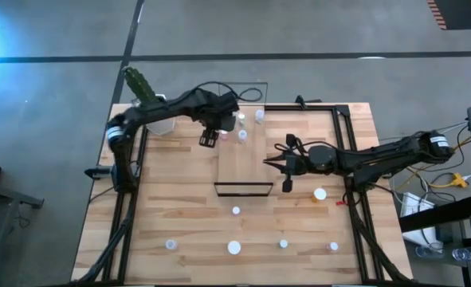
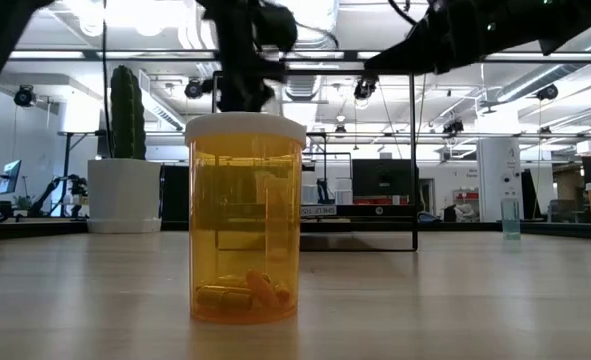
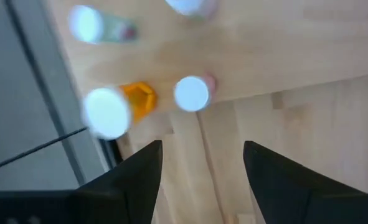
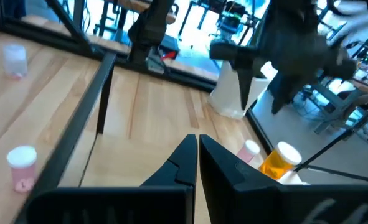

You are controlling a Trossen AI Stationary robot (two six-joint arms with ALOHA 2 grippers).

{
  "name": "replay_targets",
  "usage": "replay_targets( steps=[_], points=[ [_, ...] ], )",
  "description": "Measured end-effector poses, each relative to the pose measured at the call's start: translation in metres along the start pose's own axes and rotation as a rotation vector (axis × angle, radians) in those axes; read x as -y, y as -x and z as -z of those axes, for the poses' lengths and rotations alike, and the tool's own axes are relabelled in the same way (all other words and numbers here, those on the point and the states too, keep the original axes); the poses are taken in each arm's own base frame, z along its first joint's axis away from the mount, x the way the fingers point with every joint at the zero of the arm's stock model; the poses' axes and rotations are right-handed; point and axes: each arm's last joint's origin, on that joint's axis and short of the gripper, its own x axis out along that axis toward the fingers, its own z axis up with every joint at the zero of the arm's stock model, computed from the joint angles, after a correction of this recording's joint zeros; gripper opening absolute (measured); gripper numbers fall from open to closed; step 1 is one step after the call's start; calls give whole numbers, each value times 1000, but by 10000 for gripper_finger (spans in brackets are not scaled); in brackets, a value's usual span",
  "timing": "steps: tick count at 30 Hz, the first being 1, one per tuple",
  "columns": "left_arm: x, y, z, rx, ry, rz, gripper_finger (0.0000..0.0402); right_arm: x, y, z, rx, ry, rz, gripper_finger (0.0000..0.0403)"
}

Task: Pick and place medicine bottles onto shelf by color
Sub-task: Put the bottom yellow transparent pill bottle on the shelf

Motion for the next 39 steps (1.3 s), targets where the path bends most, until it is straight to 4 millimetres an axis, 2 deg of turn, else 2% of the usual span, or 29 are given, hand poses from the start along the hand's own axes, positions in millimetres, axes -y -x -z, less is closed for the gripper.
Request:
replay_targets(
  steps=[3, 6, 9, 11, 15, 20, 26, 33, 39],
  points=[
    [6, 26, 12, 70, 43, -20, 205, 2, 7, -3, 2, -3, 0, 9],
    [18, 46, 27, 213, 65, -17, 187, 4, 15, -4, -25, -18, -7, 9],
    [33, 57, 45, 402, 76, -24, 153, 6, 22, -3, -61, -52, 24, 9],
    [46, 56, 59, 520, 79, -39, 126, 5, 26, -2, -111, -57, 72, 9],
    [77, 41, 86, 795, 60, -78, 72, -1, 34, 3, -204, -71, 139, 9],
    [115, 5, 115, 1102, 73, -194, 20, -22, 42, 6, -279, -101, 147, 9],
    [153, -34, 147, 1396, 81, -270, 3, -63, 57, 4, -293, -120, 92, 9],
    [176, -55, 171, 1507, 131, -270, 3, -117, 89, 2, -237, -121, -37, 9],
    [178, -61, 173, 1483, 148, -240, 4, -151, 111, 7, -195, -157, -79, 14]
  ],
)
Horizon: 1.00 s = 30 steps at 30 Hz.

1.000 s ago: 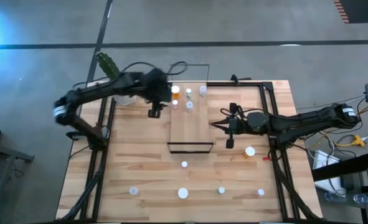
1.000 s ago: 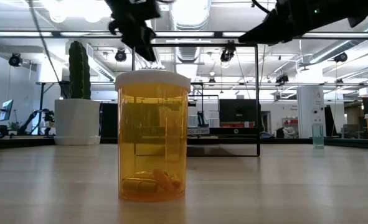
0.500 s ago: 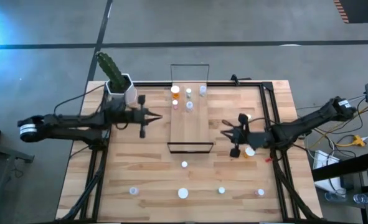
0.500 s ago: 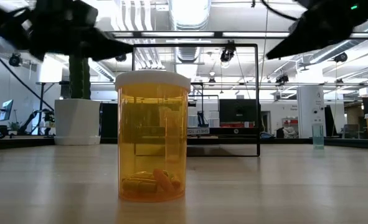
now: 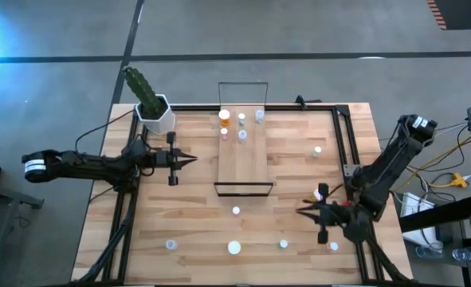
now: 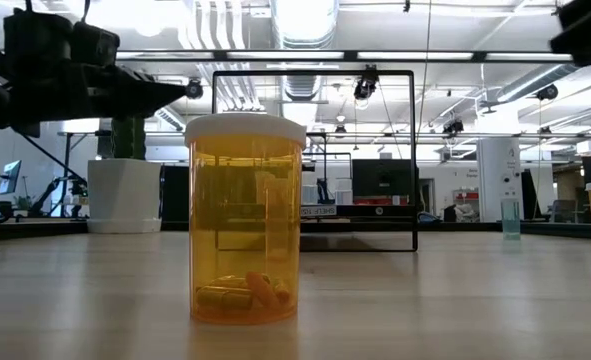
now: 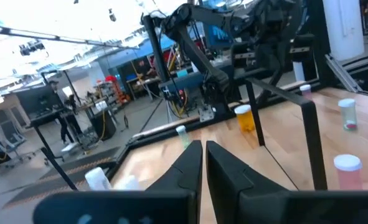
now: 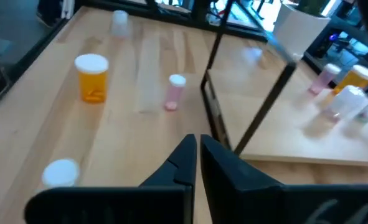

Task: Pick and place medicine bottles onto shelf by color
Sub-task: Put the bottom yellow transparent pill bottle on the shelf

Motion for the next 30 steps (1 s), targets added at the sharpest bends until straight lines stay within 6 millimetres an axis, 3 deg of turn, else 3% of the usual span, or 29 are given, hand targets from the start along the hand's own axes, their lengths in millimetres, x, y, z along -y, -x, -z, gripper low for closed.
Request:
replay_targets(
  steps=[4, 11, 16, 23, 30],
  points=[
    [0, -1, 1, -8, 3, 3, 4, -16, -2, -6, 0, -3, -2, 44],
    [1, -2, 5, -36, 12, 11, 4, -54, -18, -38, 7, 114, -1, 137],
    [1, -3, 8, -51, 40, 16, 4, -80, -41, -61, -5, 173, 4, 215],
    [2, -3, 8, -56, 43, 16, 4, -88, -106, -85, -151, 244, -126, 300],
    [2, -3, 9, -60, 46, 17, 4, -73, -187, -100, -225, 201, -401, 304]
  ],
)
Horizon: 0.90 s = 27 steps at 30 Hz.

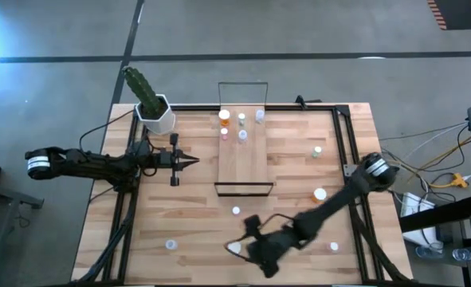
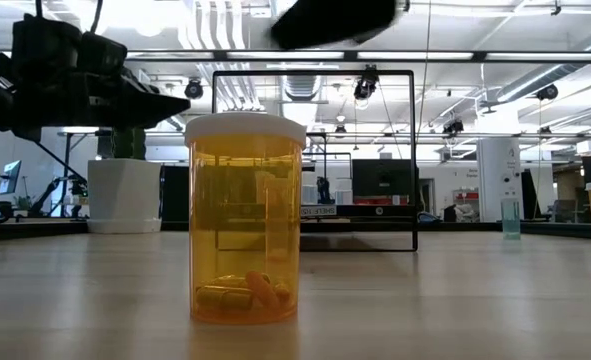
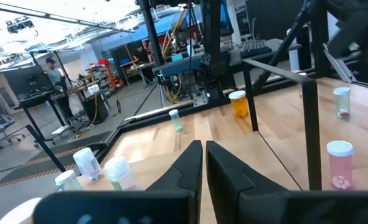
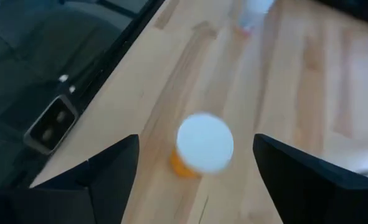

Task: Pick and place medicine bottles onto shelf by color
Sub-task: Put the bottom yellow transparent pill bottle on the shelf

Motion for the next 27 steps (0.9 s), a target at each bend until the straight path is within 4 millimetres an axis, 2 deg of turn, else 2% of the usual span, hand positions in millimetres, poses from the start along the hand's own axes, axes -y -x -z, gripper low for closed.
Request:
replay_targets(
  steps=[7, 13, 18, 22, 27],
  points=[
    [1, 2, 3, -12, 3, 1, 4, 33, -32, -13, -82, -68, -158, 295],
    [2, 3, 4, -19, 5, 4, 4, 36, -51, -11, -136, -78, -210, 299],
    [2, 2, 4, -13, 3, 2, 4, 37, -56, -6, -161, -77, -217, 293],
    [2, 3, 4, -15, 3, 2, 4, 39, -56, -6, -160, -80, -214, 270],
    [2, 3, 5, -16, 4, 2, 4, 42, -56, -4, -180, -93, -209, 213]
  ],
)
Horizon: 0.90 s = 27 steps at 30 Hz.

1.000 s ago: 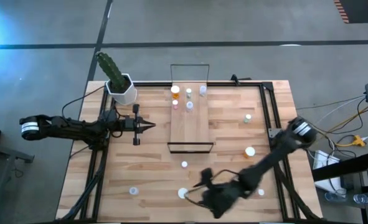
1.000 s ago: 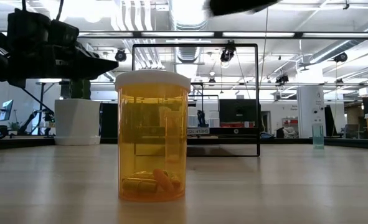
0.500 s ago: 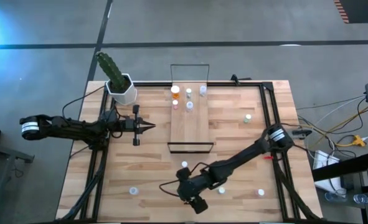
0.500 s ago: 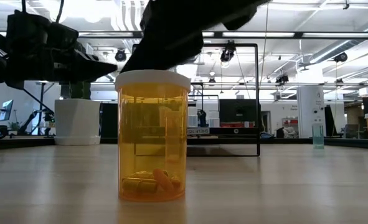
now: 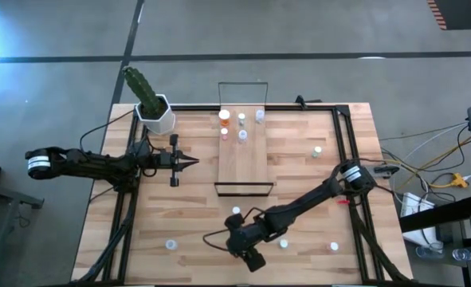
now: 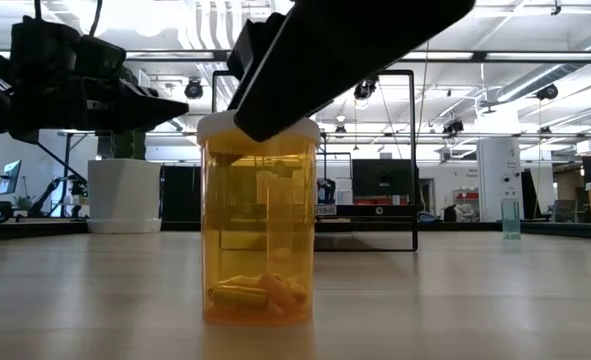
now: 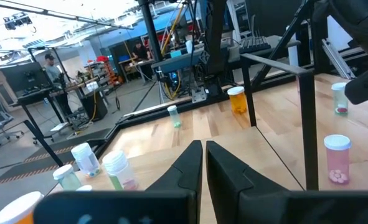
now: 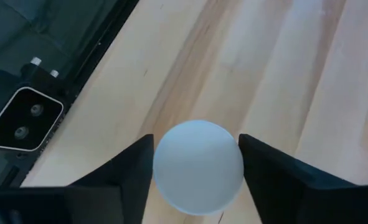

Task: Pick and place medicine bottles onto shelf by color
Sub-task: Put the bottom yellow transparent pill bottle on the shelf

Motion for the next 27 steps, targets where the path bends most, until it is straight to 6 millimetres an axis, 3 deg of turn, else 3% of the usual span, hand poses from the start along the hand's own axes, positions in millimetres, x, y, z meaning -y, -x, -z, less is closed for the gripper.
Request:
replay_targets(
  steps=[2, 6, 10, 14, 18, 23, 27],
  points=[
    [0, 0, 0, 0, 0, 0, 4, 0, 0, 0, 0, -7, -1, 193],
    [0, 0, 0, 0, 0, 0, 4, -1, 6, -1, -13, -6, -5, 190],
    [0, 0, 0, 0, 0, 0, 4, -7, 40, -16, 29, 5, -8, 198],
    [0, 0, 0, 2, -1, -1, 4, -10, 105, -39, 145, -19, 73, 208],
    [0, 0, 0, -1, 0, 0, 4, -9, 182, -44, 227, -51, 270, 200],
    [0, 0, 2, -11, 1, 3, 4, 7, 279, -29, 338, -132, 593, 201],
    [0, -2, 3, -20, 4, 6, 4, 43, 321, -4, 370, -264, 737, 203]
  ],
)
